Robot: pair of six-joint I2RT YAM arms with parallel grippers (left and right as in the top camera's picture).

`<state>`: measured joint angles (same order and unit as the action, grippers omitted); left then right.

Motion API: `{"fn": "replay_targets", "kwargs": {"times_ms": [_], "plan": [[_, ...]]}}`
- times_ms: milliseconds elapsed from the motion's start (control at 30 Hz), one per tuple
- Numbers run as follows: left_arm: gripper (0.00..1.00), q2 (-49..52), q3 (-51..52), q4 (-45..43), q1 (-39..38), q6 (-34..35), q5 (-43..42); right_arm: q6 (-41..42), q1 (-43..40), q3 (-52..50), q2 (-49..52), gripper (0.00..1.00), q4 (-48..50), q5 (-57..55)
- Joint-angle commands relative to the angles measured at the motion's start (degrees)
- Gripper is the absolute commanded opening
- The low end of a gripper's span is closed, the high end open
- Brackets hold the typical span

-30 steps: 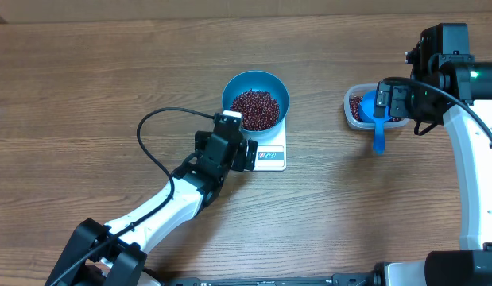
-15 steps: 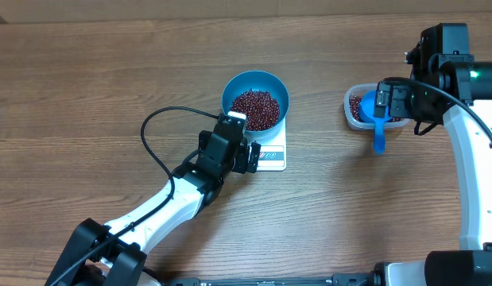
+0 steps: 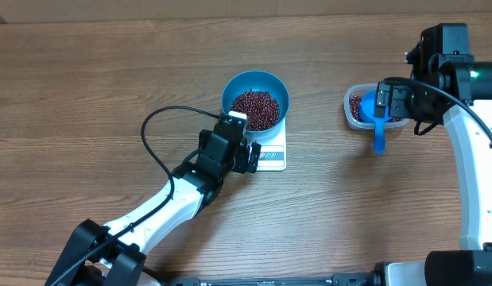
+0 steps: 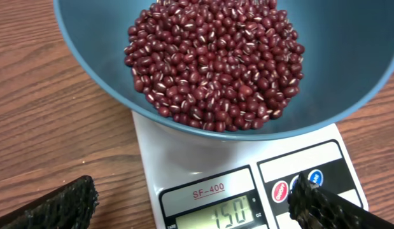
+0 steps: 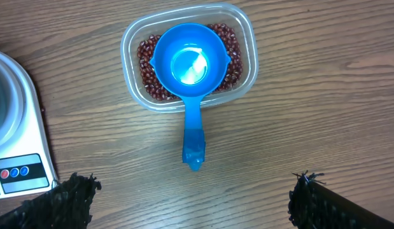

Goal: Scoop item into bowl and weigh 150g on scale

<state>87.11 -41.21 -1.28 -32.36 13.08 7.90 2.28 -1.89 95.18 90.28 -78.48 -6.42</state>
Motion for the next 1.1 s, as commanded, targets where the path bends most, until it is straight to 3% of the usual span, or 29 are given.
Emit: {"fn": "replay_targets", "kwargs": {"times_ms": [0, 233, 633, 1067], "plan": [[1.00, -1.6, -1.4, 0.2, 0.0, -3.3, -3.2, -0.9, -0.1, 1.2, -0.6, 1.00, 0.3, -0.3], [0.99, -2.7, -1.4, 1.4, -0.9, -3.9, -5.0, -0.9, -0.1, 1.2, -0.6, 1.00, 0.4, -0.3], [1.00, -4.8, -1.4, 14.9, -1.8, -3.9, -8.5, -0.9, -0.1, 1.2, -0.6, 1.00, 0.3, -0.3], [1.00, -4.8, -1.4, 16.5, -1.8, -3.8, -9.0, -0.9, -0.1, 1.2, -0.6, 1.00, 0.3, -0.3]]}}
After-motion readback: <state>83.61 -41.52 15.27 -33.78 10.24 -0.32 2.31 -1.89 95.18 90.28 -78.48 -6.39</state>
